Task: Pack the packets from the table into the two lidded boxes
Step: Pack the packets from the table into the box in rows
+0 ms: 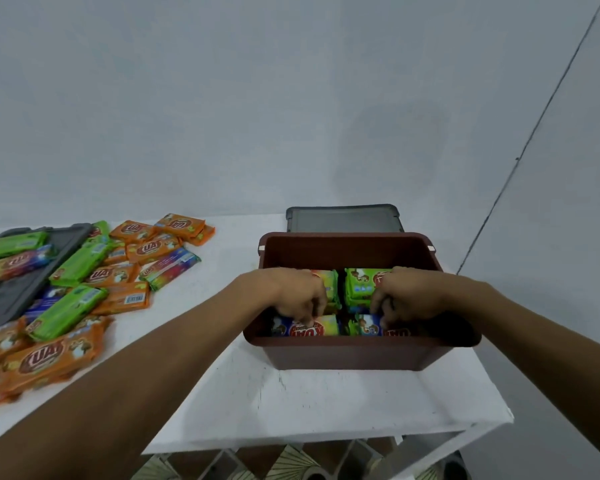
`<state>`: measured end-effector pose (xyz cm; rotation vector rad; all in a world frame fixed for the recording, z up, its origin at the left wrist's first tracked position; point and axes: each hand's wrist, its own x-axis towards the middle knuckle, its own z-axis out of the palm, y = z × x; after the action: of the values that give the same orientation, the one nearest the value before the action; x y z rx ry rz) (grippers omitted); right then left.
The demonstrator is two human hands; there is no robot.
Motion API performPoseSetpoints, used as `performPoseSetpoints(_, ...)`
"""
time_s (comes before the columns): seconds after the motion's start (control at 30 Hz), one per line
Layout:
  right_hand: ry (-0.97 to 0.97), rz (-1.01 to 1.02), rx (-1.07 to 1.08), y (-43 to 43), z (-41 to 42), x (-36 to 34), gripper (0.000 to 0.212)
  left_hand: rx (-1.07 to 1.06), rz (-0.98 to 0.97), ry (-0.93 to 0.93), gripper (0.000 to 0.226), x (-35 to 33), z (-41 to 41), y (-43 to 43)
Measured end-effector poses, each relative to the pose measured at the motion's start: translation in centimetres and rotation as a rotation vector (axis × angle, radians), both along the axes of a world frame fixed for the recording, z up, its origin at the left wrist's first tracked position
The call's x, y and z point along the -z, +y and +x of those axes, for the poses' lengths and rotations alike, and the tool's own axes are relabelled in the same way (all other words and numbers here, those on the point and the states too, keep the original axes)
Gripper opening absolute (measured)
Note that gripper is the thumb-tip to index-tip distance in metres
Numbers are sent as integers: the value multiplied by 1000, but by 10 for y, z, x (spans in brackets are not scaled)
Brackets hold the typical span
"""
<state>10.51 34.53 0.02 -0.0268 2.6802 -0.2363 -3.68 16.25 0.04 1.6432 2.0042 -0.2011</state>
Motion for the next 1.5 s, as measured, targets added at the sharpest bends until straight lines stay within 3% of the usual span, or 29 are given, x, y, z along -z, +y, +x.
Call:
performPoseSetpoints(0.07, 128, -34, 76, 2, -1, 2, 19, 5, 27, 19, 24, -2, 1, -2)
performPoseSetpoints(0.17, 306, 127, 55, 2, -2, 4, 25, 18, 146, 134, 30, -3, 0, -6)
performPoseSetpoints(0.33, 257, 211, 29, 1, -9, 5, 39, 50, 224, 385, 34, -5, -14, -6)
performPoseSetpoints(0.5, 353, 177, 30, -2, -22, 0, 29, 23, 254, 343, 35, -14, -32, -21)
performPoseSetpoints(0.63, 507, 45, 52, -13, -41, -5, 27, -118, 644, 171, 32, -7, -61, -51)
performPoseSetpoints(0.73, 614, 14, 21, -33, -62, -11, 27, -214, 826, 168, 32, 6, -80, -80)
performPoseSetpoints(0.9, 760, -80, -41, -84, -116, -22, 26, -432, 675, 272, 29, 36, -140, -144)
performPoseSetpoints(1.0, 688, -137, -95, -115, -152, -24, 25, -446, 469, 284, 30, 41, -171, -186)
performPoseSetpoints(1.13, 492, -100, -204, -156, -211, -14, 20, -468, 323, 291, 53, 33, -201, -237)
performPoseSetpoints(1.23, 283, 2, -281, -187, -253, -2, 32, -439, 215, 228, 64, 37, -215, -261)
performPoseSetpoints(1.4, 183, 159, -298, -213, -298, 37, 66, -412, 317, 164, 65, 63, -226, -275)
performPoseSetpoints(1.5, 228, 285, -358, -218, -301, 45, 66, -474, 430, 62, 62, 68, -227, -281)
